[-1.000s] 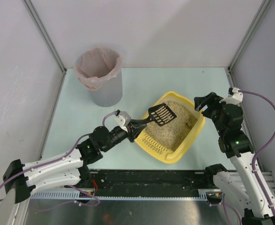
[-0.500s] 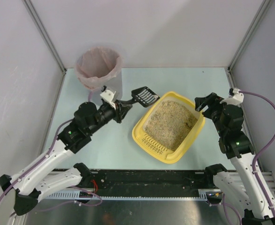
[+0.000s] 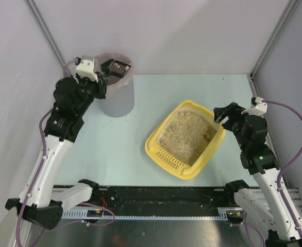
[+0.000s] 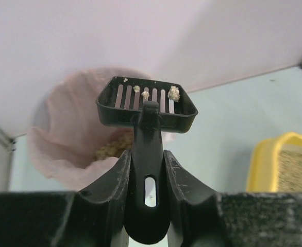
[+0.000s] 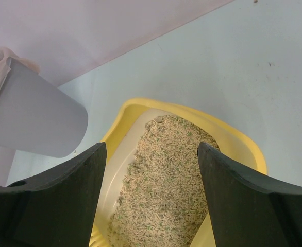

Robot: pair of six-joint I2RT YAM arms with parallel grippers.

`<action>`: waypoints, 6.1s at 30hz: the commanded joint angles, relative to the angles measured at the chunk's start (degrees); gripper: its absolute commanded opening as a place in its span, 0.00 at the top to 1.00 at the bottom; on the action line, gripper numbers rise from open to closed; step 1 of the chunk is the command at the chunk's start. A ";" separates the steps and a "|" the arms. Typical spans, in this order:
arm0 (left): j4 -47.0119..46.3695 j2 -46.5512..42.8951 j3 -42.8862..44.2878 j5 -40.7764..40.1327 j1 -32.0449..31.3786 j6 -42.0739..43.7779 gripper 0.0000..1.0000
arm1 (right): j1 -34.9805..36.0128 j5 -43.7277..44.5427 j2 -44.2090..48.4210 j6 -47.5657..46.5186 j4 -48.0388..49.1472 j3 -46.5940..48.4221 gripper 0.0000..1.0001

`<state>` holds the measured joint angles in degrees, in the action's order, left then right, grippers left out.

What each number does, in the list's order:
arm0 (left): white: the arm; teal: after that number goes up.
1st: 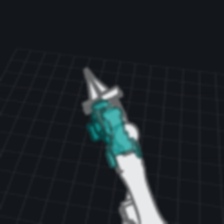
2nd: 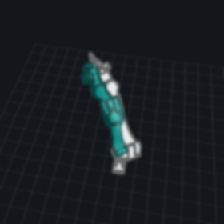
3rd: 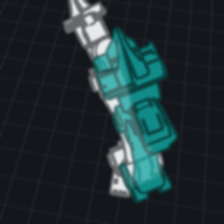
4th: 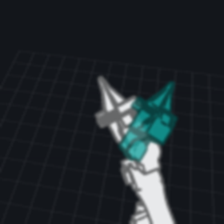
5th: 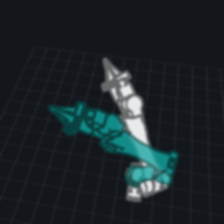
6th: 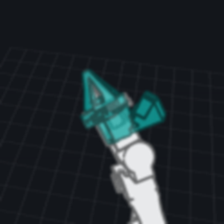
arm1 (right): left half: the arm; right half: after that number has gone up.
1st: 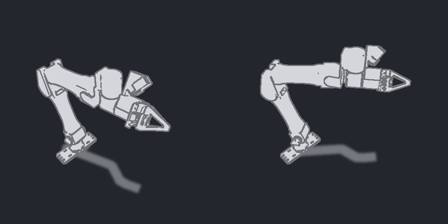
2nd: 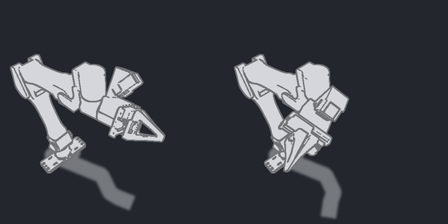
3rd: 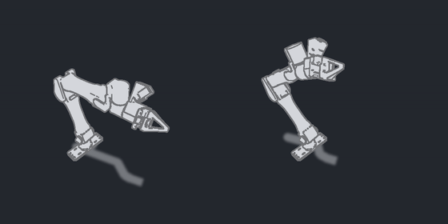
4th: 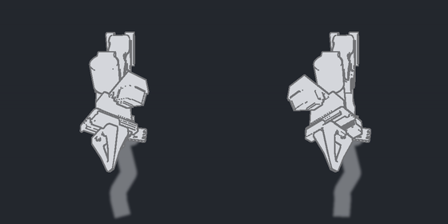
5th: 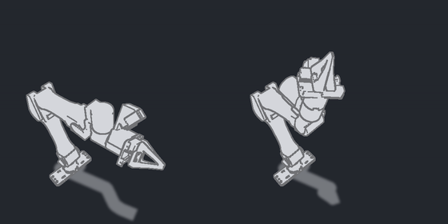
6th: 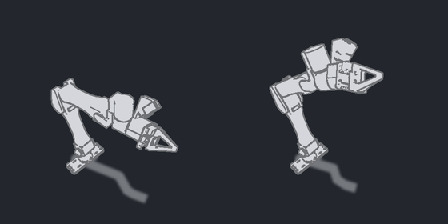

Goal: Clean the litter box

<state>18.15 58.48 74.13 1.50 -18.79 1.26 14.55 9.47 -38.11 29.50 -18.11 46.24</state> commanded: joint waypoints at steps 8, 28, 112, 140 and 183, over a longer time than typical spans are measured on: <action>13.22 18.86 21.75 -7.38 4.99 15.96 1.00 | 0.13 -1.04 1.54 -1.02 2.73 -0.89 0.23; 13.93 19.57 17.28 -17.84 -3.53 47.50 1.00 | 0.04 -3.50 -0.39 -0.05 5.54 -2.12 0.23; 24.12 0.22 3.39 -8.79 -35.07 -14.96 1.00 | 0.04 11.53 6.55 -6.12 -2.04 -0.62 0.22; 23.77 28.79 11.64 -23.73 -46.96 -33.87 1.00 | -0.04 10.39 1.99 -0.58 3.08 -0.71 0.21; 16.56 32.66 1.81 -25.30 -41.68 -45.91 1.00 | -0.04 6.61 0.14 1.00 6.16 -1.77 0.21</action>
<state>34.98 91.37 76.49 -23.29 -61.30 -42.48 14.52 15.97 -38.35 29.98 -14.61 43.94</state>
